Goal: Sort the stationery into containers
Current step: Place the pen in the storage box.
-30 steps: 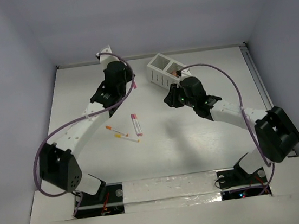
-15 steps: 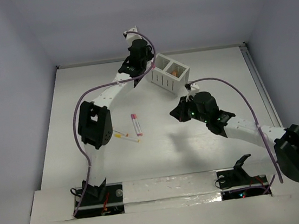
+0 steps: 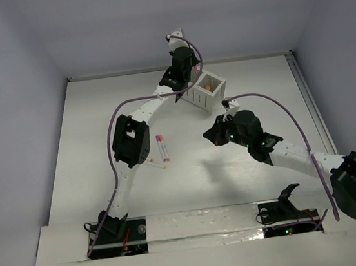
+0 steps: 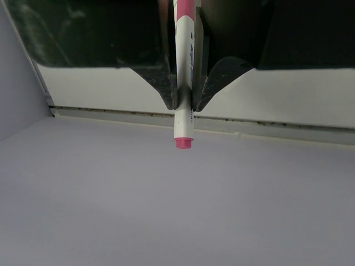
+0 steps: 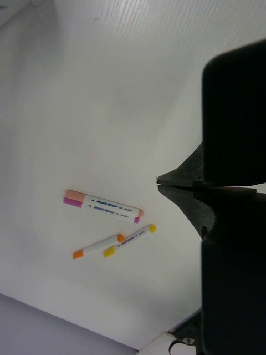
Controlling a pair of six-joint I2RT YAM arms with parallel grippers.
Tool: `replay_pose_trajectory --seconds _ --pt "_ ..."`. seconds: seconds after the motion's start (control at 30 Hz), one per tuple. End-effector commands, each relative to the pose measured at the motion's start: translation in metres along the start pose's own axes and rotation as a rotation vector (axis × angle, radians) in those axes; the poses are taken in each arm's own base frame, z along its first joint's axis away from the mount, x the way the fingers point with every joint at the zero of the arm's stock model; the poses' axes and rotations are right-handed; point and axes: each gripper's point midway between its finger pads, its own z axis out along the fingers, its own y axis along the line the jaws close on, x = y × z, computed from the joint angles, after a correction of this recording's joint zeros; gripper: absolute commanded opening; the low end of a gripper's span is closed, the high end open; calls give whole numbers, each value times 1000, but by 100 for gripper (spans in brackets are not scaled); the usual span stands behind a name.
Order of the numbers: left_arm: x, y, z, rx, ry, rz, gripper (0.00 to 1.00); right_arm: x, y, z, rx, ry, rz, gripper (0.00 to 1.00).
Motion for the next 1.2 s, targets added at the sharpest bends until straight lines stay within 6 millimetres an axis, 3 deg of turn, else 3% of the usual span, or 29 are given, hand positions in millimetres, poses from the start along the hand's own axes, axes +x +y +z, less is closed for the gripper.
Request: replay_pose_trajectory --seconds 0.0,0.23,0.5,0.6,0.63,0.73,0.77,0.8,0.93,0.97,1.0,1.03,1.07,1.13,1.17 --pt "-22 -12 7 16 -84 3 0 -18 10 -7 -27 -76 -57 1" --pt "-11 3 11 -36 -90 48 0 -19 12 -8 -38 -80 -58 1" --pt "-7 6 12 -39 -89 71 0 -16 9 -5 -30 -72 -52 2" --pt "2 11 10 -40 -71 88 25 -15 7 -4 -19 -65 -49 12" --pt "-4 9 7 -33 -80 84 39 -15 7 -4 -18 -62 -48 18" --pt "0 15 -1 -43 -65 85 62 -16 6 -1 -6 -55 -45 22" --pt "-21 7 -8 -24 -97 69 65 -15 7 -1 -10 -49 -45 24" --pt "-18 10 -13 -24 -89 77 67 -14 6 2 -5 -40 -45 24" --pt "-67 0 -41 -6 -147 50 68 -9 5 16 12 10 -35 32" --pt "-101 -8 -59 5 -195 17 66 -5 8 21 16 26 -40 33" --pt "-92 4 -69 -16 -177 19 65 -2 10 26 30 39 -51 33" --pt "-109 4 -82 -11 -228 -29 63 2 10 37 50 70 -63 34" --pt "-117 13 -107 -15 -235 -44 63 5 11 43 65 82 -75 34" --pt "-128 25 -132 -30 -262 -85 59 15 21 55 58 115 -97 32" --pt "-150 23 -156 -10 -294 -144 58 18 24 66 59 130 -102 27"
